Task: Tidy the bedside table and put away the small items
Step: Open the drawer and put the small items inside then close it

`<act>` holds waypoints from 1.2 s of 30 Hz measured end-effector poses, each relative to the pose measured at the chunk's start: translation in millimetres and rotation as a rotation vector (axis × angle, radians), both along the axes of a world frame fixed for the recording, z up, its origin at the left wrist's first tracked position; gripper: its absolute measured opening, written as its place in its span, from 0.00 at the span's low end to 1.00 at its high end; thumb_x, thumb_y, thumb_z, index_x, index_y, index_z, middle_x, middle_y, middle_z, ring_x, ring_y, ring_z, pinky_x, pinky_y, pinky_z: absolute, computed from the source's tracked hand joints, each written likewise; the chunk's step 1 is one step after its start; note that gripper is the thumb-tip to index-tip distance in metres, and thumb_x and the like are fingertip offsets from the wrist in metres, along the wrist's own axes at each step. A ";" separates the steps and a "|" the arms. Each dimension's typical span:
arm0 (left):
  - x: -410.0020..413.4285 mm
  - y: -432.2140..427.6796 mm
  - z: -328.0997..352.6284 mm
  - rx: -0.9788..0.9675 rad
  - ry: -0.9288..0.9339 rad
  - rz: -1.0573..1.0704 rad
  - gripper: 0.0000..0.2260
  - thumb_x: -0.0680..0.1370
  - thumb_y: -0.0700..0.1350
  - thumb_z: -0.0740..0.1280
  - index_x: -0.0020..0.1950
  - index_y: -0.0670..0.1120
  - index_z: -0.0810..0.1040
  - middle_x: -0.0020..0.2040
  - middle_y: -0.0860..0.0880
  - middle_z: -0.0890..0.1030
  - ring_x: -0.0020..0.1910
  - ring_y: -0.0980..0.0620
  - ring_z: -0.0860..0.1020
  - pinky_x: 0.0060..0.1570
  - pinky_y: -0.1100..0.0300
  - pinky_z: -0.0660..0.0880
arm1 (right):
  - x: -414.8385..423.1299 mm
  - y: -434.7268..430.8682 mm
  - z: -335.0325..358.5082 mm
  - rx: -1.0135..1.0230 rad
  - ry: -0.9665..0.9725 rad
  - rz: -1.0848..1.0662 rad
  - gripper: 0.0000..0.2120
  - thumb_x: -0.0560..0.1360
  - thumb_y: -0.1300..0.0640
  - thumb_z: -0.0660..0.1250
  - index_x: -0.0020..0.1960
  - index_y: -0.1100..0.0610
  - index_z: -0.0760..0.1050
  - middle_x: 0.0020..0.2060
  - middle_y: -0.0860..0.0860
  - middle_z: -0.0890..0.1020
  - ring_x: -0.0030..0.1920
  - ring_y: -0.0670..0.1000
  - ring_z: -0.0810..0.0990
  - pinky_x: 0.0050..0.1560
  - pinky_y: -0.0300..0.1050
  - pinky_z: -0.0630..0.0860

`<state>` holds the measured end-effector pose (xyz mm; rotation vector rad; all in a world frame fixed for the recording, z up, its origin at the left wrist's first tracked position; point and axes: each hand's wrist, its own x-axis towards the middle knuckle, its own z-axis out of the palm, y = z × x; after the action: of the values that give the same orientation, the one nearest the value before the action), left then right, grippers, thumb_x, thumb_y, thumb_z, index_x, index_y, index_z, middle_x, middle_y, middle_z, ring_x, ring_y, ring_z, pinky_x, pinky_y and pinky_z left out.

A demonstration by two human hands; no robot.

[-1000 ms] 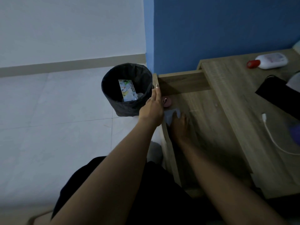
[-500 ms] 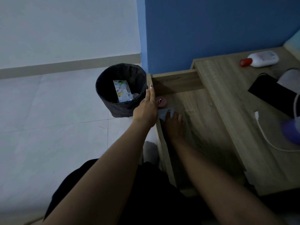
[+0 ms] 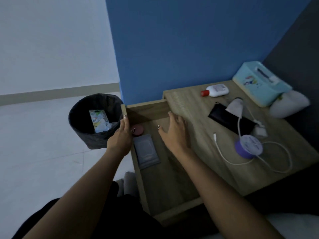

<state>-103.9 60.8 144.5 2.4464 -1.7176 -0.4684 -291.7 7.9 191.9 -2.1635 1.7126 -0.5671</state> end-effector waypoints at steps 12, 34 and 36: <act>0.0 -11.3 9.9 0.086 -0.153 -0.089 0.34 0.79 0.35 0.58 0.78 0.43 0.41 0.79 0.45 0.43 0.78 0.41 0.51 0.69 0.43 0.66 | -164.5 -11.6 43.5 -0.121 0.028 -0.346 0.12 0.75 0.55 0.64 0.57 0.56 0.78 0.59 0.58 0.77 0.58 0.60 0.73 0.57 0.52 0.71; 4.2 -20.1 0.8 0.091 -0.111 -0.091 0.37 0.77 0.35 0.60 0.78 0.43 0.39 0.79 0.43 0.42 0.67 0.36 0.72 0.54 0.40 0.76 | -222.5 -5.5 14.8 0.114 -0.006 -0.402 0.25 0.66 0.48 0.71 0.60 0.52 0.71 0.56 0.60 0.77 0.56 0.64 0.75 0.47 0.49 0.71; 2.9 -20.3 1.3 0.093 -0.118 -0.082 0.36 0.78 0.35 0.59 0.78 0.43 0.39 0.79 0.43 0.42 0.66 0.36 0.72 0.54 0.41 0.76 | -218.9 -8.8 15.2 0.125 -0.048 -0.422 0.22 0.64 0.50 0.71 0.54 0.54 0.69 0.52 0.61 0.78 0.53 0.63 0.75 0.44 0.47 0.70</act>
<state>-101.0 40.5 145.8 2.5222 -1.8897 -0.4306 -510.6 -0.9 207.1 -1.6955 2.1289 -0.5900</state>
